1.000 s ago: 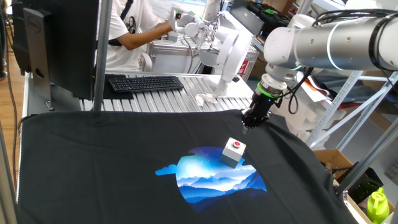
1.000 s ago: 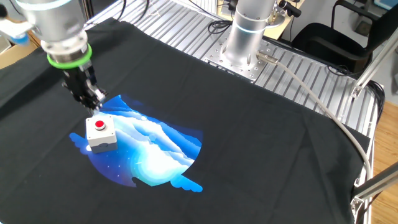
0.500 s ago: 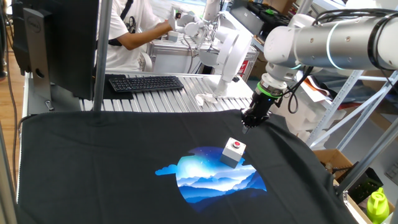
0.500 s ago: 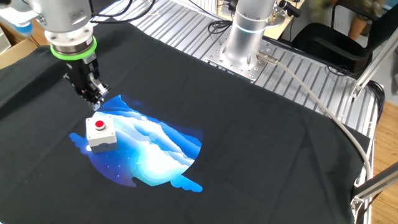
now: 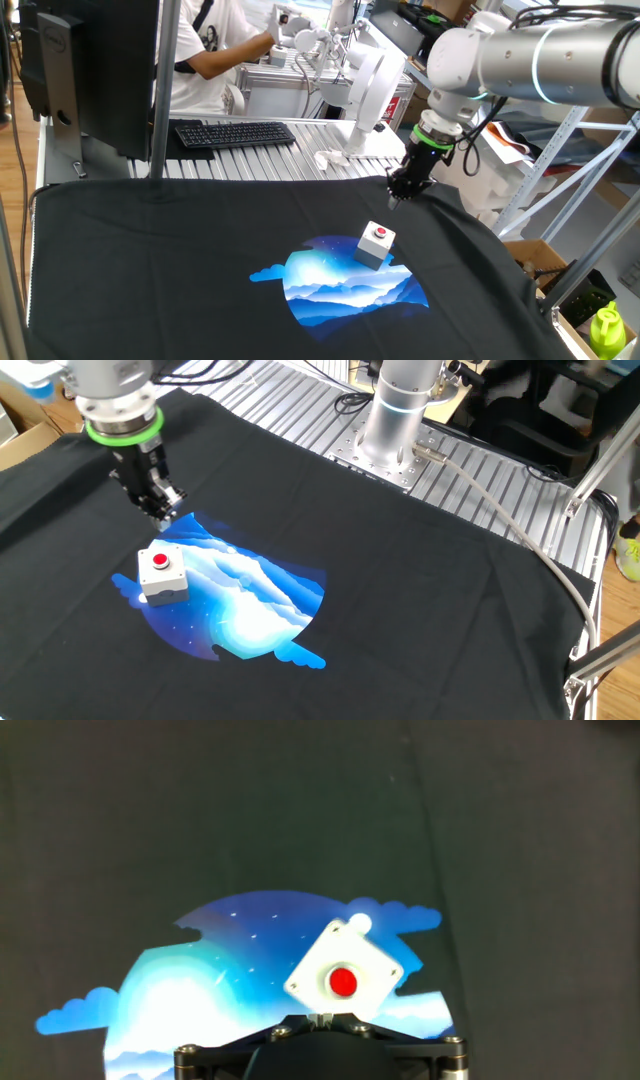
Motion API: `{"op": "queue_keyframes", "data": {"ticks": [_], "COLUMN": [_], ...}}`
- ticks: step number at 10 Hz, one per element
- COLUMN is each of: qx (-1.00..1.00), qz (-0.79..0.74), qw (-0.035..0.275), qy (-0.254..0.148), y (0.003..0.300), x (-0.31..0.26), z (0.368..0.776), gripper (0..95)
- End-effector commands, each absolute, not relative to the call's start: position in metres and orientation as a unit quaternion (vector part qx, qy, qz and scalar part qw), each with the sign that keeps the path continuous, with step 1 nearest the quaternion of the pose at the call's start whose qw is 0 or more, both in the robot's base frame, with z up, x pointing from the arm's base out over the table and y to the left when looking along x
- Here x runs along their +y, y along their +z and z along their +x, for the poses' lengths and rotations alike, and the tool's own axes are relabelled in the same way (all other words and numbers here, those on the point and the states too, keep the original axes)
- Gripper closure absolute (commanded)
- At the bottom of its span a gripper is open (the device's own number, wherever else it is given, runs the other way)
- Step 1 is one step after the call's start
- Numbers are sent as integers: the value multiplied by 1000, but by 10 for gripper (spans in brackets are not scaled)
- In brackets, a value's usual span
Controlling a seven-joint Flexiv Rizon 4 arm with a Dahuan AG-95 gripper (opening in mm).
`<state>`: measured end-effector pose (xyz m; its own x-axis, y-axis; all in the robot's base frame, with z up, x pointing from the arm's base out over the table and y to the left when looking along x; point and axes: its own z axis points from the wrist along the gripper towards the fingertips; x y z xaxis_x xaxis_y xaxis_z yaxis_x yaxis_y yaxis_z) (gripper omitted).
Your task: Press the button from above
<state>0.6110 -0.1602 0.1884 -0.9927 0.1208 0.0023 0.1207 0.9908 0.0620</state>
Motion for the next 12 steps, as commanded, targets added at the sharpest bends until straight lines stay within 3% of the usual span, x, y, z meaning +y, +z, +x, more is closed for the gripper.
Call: {"op": "queue_keyframes", "data": {"ticks": [1, 12], "qx": [997, 985], "qz": [78, 169], "qw": [1, -7], "qy": [24, 33], "y": [195, 206], "x": [-146, -81], "z": [599, 550], "gripper": [950, 950]}}
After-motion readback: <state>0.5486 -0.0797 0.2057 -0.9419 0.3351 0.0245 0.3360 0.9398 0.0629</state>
